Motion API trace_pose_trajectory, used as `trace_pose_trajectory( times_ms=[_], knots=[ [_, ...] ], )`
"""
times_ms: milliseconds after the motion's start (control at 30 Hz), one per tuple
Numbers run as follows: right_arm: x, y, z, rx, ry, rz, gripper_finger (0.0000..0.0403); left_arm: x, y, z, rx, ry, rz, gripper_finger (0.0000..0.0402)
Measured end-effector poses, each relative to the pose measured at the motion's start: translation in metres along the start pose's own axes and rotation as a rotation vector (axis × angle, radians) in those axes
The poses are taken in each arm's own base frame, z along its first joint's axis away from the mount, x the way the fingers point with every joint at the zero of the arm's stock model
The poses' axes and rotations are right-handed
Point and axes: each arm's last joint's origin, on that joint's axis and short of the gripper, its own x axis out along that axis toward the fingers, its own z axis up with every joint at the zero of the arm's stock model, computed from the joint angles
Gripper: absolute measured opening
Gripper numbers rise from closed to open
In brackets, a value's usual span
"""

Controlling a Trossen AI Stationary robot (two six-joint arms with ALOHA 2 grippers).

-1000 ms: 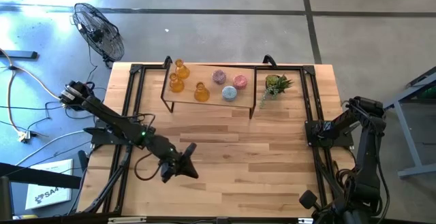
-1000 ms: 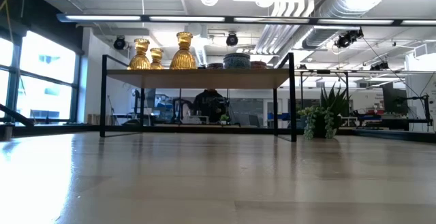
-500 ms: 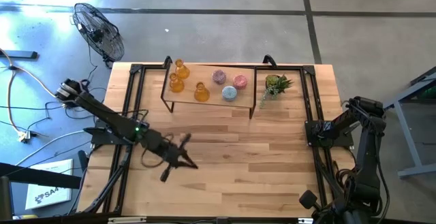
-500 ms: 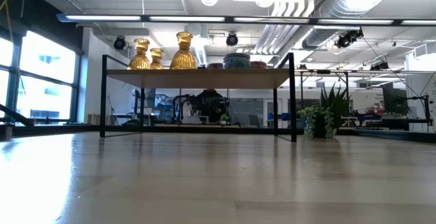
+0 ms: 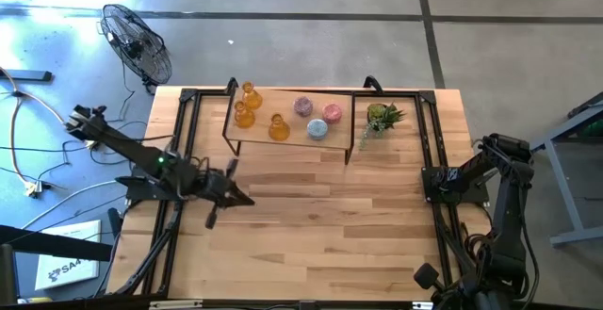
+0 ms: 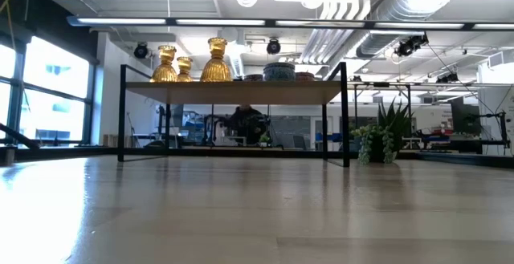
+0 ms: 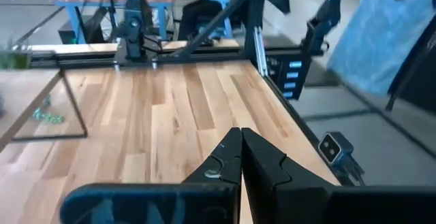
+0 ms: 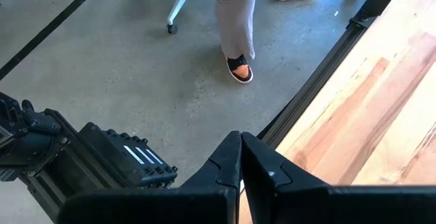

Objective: Pick & Place candle stick holders
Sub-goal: Return to Home Position

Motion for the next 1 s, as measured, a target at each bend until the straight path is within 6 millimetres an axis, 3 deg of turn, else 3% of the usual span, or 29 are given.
trace_pose_trajectory(
  times_ms=[200,467,733,1000],
  knots=[
    [0.0,0.0,0.0,0.0,0.001,0.001,0.0005,-0.029,0.019,-0.036,-0.099,-0.15,-0.029,0.0],
    [0.0,0.0,0.0,0.0,0.001,0.002,0.0005,-0.048,0.034,-0.087,-0.115,-0.372,-0.097,0.0],
    [0.0,0.0,0.0,0.0,0.001,0.002,0.0005,-0.06,0.045,-0.102,-0.175,-0.425,-0.09,0.0],
    [0.0,0.0,0.0,0.0,0.001,0.002,0.0004,-0.063,0.059,-0.12,-0.335,-0.292,0.041,0.0]
  ],
)
